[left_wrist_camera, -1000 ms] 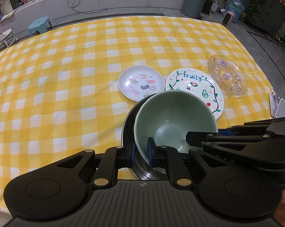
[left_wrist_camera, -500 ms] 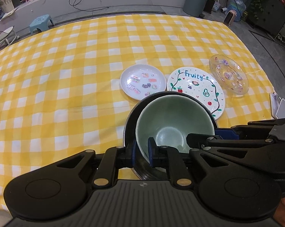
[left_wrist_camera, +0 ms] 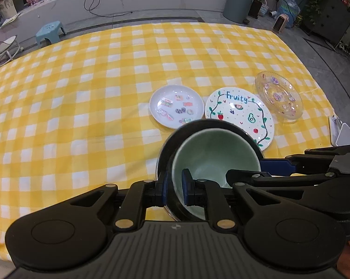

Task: Organize plates and bowls
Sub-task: 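Lower the pale green bowl into the stacked steel bowls with the left gripper, then open the left gripper to release the pale green bowl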

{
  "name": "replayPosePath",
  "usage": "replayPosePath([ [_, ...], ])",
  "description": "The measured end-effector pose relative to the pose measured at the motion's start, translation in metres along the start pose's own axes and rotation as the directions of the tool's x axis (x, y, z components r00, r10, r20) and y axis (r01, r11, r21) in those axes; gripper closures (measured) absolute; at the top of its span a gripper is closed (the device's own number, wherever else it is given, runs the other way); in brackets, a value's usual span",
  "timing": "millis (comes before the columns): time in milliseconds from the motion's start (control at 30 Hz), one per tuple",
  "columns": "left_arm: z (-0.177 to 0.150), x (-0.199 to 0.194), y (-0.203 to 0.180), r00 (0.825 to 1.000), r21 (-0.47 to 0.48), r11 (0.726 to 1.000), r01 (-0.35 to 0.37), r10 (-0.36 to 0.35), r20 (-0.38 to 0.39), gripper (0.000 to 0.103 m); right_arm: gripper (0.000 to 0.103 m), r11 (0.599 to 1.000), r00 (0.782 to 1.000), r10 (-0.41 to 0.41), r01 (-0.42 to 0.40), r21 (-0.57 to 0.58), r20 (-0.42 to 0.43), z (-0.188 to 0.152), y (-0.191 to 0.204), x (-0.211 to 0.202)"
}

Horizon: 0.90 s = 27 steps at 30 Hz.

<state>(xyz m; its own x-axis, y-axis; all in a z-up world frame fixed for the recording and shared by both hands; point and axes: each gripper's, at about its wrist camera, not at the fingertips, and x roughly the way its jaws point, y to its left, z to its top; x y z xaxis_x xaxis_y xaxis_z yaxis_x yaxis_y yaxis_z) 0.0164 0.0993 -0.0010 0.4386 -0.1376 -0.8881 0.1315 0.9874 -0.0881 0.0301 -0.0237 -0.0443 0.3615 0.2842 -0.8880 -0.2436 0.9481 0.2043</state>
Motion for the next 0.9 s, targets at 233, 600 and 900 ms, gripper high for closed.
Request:
replayPosePath([
  [233, 0.005, -0.011, 0.001, 1.0, 0.002, 1.0, -0.008, 0.008, 0.026, 0.078, 0.061, 1.0, 1.0, -0.003, 0.003, -0.009, 0.029, 0.004, 0.001, -0.012],
  [600, 0.012, -0.031, -0.001, 0.997, 0.019, 1.0, 0.005, -0.007, 0.08, 0.078, 0.055, 1.0, 0.997, 0.0, 0.001, -0.009, 0.074, 0.006, -0.007, -0.032],
  [900, 0.018, -0.034, -0.017, 0.994, 0.052, 0.998, 0.036, -0.041, 0.102, 0.078, 0.054, 0.999, 0.996, 0.021, -0.024, 0.035, 0.09, 0.005, -0.032, -0.037],
])
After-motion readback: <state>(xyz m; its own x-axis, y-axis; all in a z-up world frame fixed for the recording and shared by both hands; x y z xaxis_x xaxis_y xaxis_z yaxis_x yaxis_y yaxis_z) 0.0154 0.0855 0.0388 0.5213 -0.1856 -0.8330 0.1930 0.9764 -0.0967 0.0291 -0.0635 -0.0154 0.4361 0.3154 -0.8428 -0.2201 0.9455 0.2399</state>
